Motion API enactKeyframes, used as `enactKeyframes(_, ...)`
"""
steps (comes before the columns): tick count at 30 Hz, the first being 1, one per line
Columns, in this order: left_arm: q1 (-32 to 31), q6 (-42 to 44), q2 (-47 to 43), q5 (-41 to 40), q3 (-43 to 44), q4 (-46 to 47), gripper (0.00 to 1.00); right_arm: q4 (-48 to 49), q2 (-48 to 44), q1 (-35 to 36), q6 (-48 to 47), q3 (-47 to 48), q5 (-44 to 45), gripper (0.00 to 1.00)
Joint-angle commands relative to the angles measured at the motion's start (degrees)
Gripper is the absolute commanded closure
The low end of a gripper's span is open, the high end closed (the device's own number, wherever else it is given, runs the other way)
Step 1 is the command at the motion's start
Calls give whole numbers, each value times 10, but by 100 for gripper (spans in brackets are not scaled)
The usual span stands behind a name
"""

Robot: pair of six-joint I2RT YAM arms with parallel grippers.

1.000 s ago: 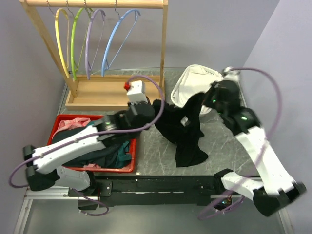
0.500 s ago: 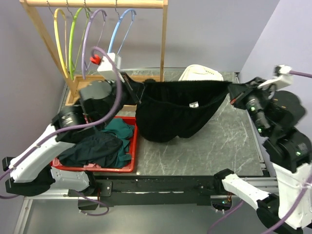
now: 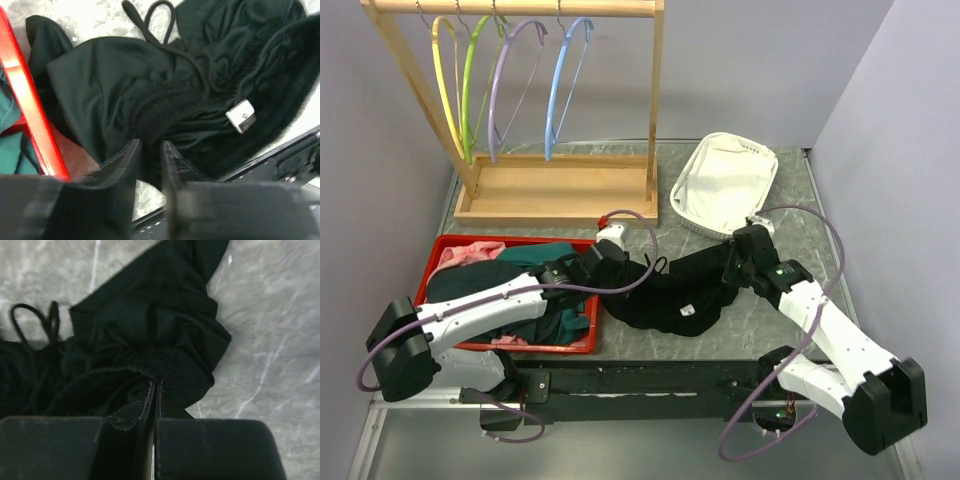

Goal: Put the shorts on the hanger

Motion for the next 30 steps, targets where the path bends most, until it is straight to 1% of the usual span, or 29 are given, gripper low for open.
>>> enactKeyframes(1,-7,-1,-45,6,72,21,43,109,15,-3,10,3,-12,100)
enactKeyframes(2,-7,2,-61,-4,90,3,31,111,16,-3,7,4,-11,100)
enactKeyframes(3,-7,8,-69,-21,108,-17,22,112,17,-3,6,5,-11,100)
enactKeyframes(4,-7,12,-76,-25,153,-37,8,112,16,-4,5,6,-9,100)
enactKeyframes(5,-7,17,-88,-29,177,-70,4,110,15,-3,5,7,-6,100)
enactKeyframes(6,-7,28,-94,-30,204,-82,1,111,15,-3,3,8,-6,100)
enactKeyframes(7,-7,34,-97,-40,258,-96,3,111,16,-3,1,10,-5,100)
enactKeyframes(8,-7,40,-98,-55,287,-125,3,110,16,-3,0,11,-7,100)
enactKeyframes(9,-6,57,-95,-72,347,-140,3,110,18,-3,-1,13,-11,100)
enactKeyframes(10,3,66,-88,-111,377,-159,3,110,18,-3,-1,14,-14,100)
enactKeyframes(12,21,89,-66,-148,452,-192,3,110,20,-3,-4,20,-18,100)
enactKeyframes(13,52,96,-62,-150,470,-192,3,109,24,-3,-6,26,-20,100)
enactKeyframes(15,81,120,-50,-150,515,-179,3,104,28,-3,-11,30,-22,100)
enactKeyframes(17,109,137,-35,-180,539,-168,2,103,29,-3,-16,33,-24,100)
enactKeyframes(18,121,154,-28,-181,564,-163,2,104,29,-2,-16,32,-28,100)
enactKeyframes(20,158,172,9,-162,595,-163,2,106,29,-3,-18,31,-32,100)
enactKeyframes(21,171,188,25,-144,631,-168,2,107,30,-3,-18,31,-33,100)
enactKeyframes(22,191,195,41,-133,649,-179,1,109,29,-3,-18,30,-36,100)
enactKeyframes(24,205,212,90,-134,697,-193,1,113,28,-3,-17,28,-39,100)
enactKeyframes(26,225,220,138,-136,729,-217,5,119,27,-4,-17,25,-49,100)
enactKeyframes(27,229,227,150,-143,751,-220,5,120,28,-3,-18,24,-51,100)
enactKeyframes(28,238,234,161,-144,760,-221,9,119,27,-3,-18,22,-52,100)
enactKeyframes(30,243,251,189,-151,783,-217,11,121,24,-4,-21,20,-54,100)
